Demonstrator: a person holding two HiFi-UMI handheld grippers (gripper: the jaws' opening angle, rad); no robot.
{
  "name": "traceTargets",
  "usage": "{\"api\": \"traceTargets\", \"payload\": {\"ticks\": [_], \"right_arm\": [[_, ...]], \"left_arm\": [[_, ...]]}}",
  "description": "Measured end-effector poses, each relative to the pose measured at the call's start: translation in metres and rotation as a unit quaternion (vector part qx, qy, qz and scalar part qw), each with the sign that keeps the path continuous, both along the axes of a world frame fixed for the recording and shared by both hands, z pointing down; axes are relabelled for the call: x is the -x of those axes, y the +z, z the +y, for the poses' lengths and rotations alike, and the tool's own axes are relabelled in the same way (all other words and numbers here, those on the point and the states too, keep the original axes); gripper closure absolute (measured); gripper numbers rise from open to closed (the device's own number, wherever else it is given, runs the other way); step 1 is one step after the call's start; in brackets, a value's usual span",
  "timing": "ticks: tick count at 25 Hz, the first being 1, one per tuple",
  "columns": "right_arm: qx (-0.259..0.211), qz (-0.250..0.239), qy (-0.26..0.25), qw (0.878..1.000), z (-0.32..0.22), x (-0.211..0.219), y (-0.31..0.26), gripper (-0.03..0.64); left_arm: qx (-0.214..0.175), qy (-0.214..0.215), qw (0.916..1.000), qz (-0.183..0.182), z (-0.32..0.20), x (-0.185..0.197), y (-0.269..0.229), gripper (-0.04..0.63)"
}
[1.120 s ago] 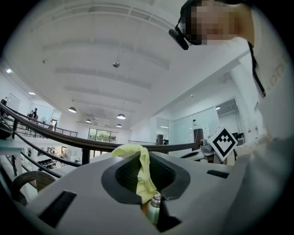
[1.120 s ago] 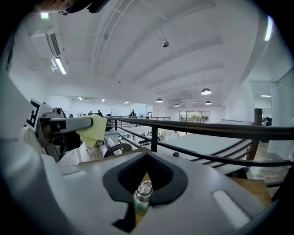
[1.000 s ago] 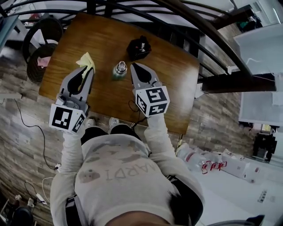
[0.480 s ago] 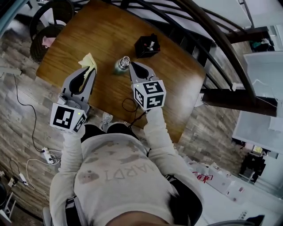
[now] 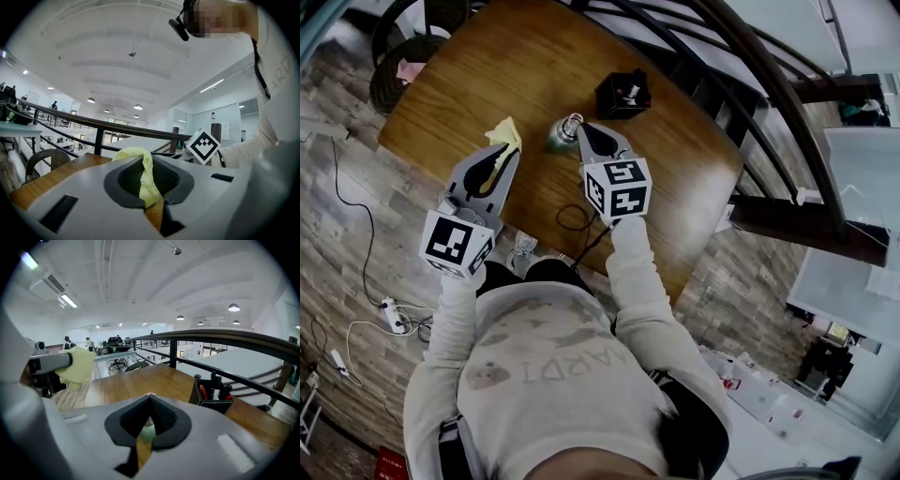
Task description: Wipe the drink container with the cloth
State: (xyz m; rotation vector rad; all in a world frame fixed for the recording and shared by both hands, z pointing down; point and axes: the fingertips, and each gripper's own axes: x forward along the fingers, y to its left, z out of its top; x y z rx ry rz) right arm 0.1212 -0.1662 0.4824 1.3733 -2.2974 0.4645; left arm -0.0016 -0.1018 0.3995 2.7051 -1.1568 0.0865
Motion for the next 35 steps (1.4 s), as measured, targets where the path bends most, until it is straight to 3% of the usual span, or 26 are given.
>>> {"api": "traceTargets", "payload": {"ticks": [11, 23, 35], "right_arm": [[-0.001, 0.001, -0.010, 1.000, -0.002, 0.002, 0.002, 0.606], [0.000, 0.004, -0.021, 1.000, -0.002, 0.003, 0.002, 0.606], [-0.002, 0.010, -0.029, 1.000, -0.004, 0.000, 0.004, 0.606]], "left_arm": [[0.046, 0.030, 0.9982, -0.023, -0.005, -0.026, 0.050, 0.566], [0.118, 0.055, 0.9903, -0.048, -0.022, -0.061, 0.123, 0.566], [0.132, 0.084, 0.9865, -0.050, -0.035, -0.086, 0.136, 0.566]]}}
